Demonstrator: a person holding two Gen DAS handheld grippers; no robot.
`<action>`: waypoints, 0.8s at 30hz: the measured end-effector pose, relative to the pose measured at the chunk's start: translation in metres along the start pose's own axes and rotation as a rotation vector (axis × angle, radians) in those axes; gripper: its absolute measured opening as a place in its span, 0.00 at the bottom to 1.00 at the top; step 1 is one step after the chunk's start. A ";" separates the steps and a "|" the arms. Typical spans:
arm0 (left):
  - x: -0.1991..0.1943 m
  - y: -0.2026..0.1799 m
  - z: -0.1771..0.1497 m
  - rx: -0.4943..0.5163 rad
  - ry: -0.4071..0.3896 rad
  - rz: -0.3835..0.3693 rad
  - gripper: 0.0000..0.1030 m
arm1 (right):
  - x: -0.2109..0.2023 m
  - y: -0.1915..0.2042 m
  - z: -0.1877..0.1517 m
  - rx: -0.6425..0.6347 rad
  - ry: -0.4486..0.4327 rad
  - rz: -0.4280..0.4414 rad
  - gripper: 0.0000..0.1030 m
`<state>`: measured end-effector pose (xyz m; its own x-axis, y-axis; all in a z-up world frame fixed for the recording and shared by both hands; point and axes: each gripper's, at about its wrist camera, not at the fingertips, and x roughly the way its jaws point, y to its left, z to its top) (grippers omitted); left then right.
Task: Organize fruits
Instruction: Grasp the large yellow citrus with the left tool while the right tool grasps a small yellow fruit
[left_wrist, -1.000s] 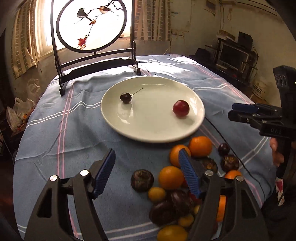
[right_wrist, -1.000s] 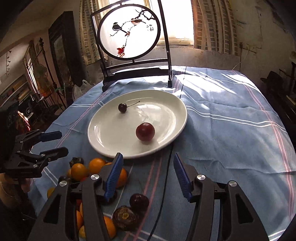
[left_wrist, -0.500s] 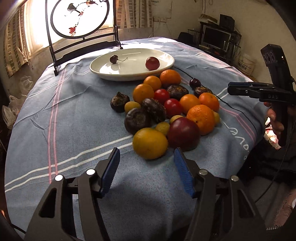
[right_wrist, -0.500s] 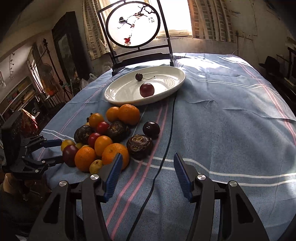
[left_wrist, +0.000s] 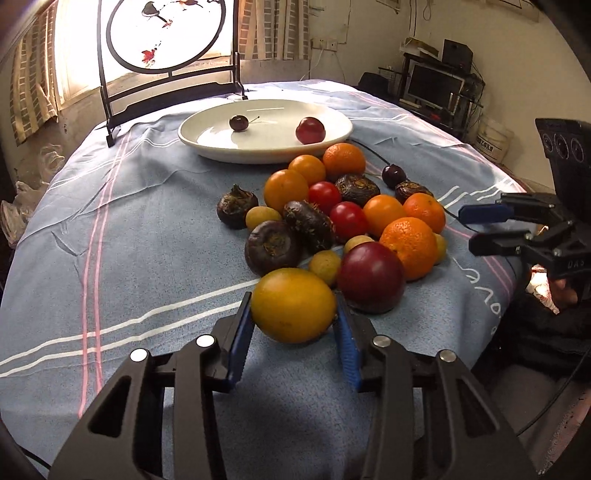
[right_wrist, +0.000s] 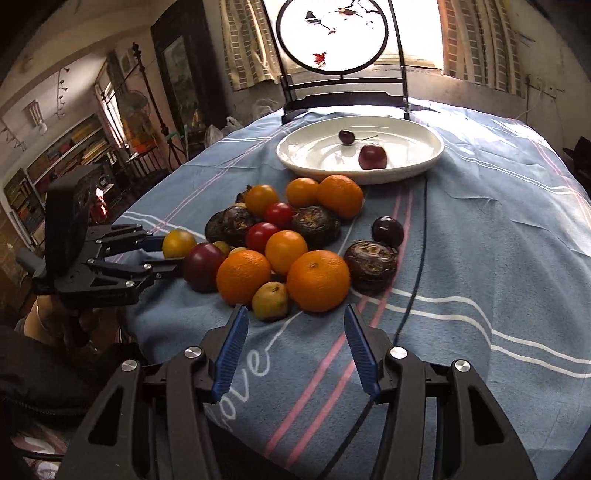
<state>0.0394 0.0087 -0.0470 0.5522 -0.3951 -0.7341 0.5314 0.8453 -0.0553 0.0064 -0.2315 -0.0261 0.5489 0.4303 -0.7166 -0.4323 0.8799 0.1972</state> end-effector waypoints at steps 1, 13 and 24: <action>-0.004 0.003 0.000 -0.013 -0.006 -0.002 0.39 | 0.001 0.005 0.000 -0.019 0.006 0.020 0.49; -0.012 0.013 -0.004 -0.056 -0.012 -0.005 0.39 | 0.028 0.018 0.004 -0.069 0.026 0.000 0.30; -0.014 0.015 -0.004 -0.068 -0.016 -0.004 0.40 | 0.033 0.016 0.005 -0.059 0.005 0.008 0.23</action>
<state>0.0374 0.0284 -0.0399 0.5605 -0.4035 -0.7232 0.4886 0.8662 -0.1046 0.0211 -0.2024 -0.0437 0.5421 0.4360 -0.7183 -0.4778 0.8631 0.1633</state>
